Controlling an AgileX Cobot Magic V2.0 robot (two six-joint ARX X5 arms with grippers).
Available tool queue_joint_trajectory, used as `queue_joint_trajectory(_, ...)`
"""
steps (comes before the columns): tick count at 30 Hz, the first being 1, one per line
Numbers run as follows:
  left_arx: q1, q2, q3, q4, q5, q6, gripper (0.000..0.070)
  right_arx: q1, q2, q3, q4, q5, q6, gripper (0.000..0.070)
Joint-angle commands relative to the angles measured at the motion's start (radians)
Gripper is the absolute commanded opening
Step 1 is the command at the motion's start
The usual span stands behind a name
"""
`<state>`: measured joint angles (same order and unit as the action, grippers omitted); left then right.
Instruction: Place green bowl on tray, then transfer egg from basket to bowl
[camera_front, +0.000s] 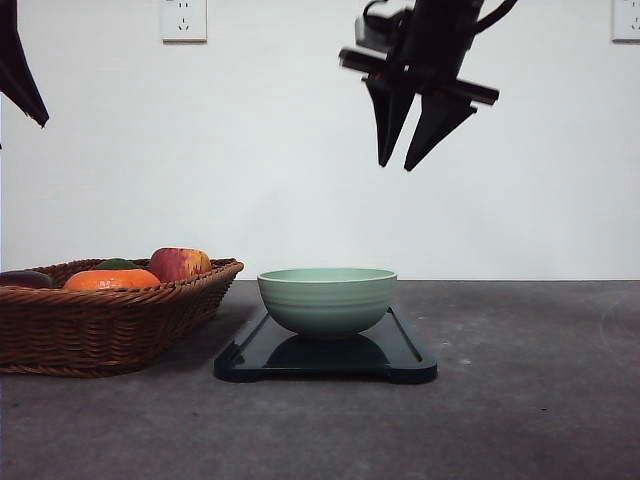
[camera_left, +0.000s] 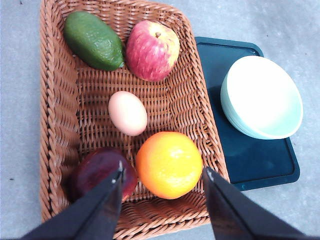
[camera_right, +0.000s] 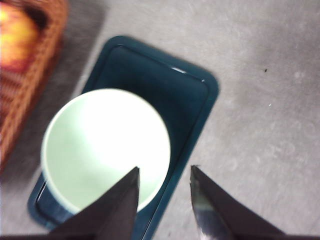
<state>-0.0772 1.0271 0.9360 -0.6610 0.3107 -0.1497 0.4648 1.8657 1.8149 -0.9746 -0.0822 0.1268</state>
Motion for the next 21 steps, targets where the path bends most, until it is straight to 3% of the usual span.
queue_joint_trajectory(1,-0.003,0.006,0.021,0.010,0.003,0.007,0.0310,0.014,-0.010,-0.069,0.036,0.002,-0.012,0.0199)
queue_joint_trajectory(7,-0.003,0.006,0.021,-0.006,0.003,0.008,0.0310,0.024,-0.188,-0.322,0.170,0.002,-0.012,0.0198)
queue_joint_trajectory(21,-0.003,0.008,0.021,-0.006,0.004,0.008,0.0310,0.024,-0.591,-0.756,0.324,0.001,-0.011,0.0198)
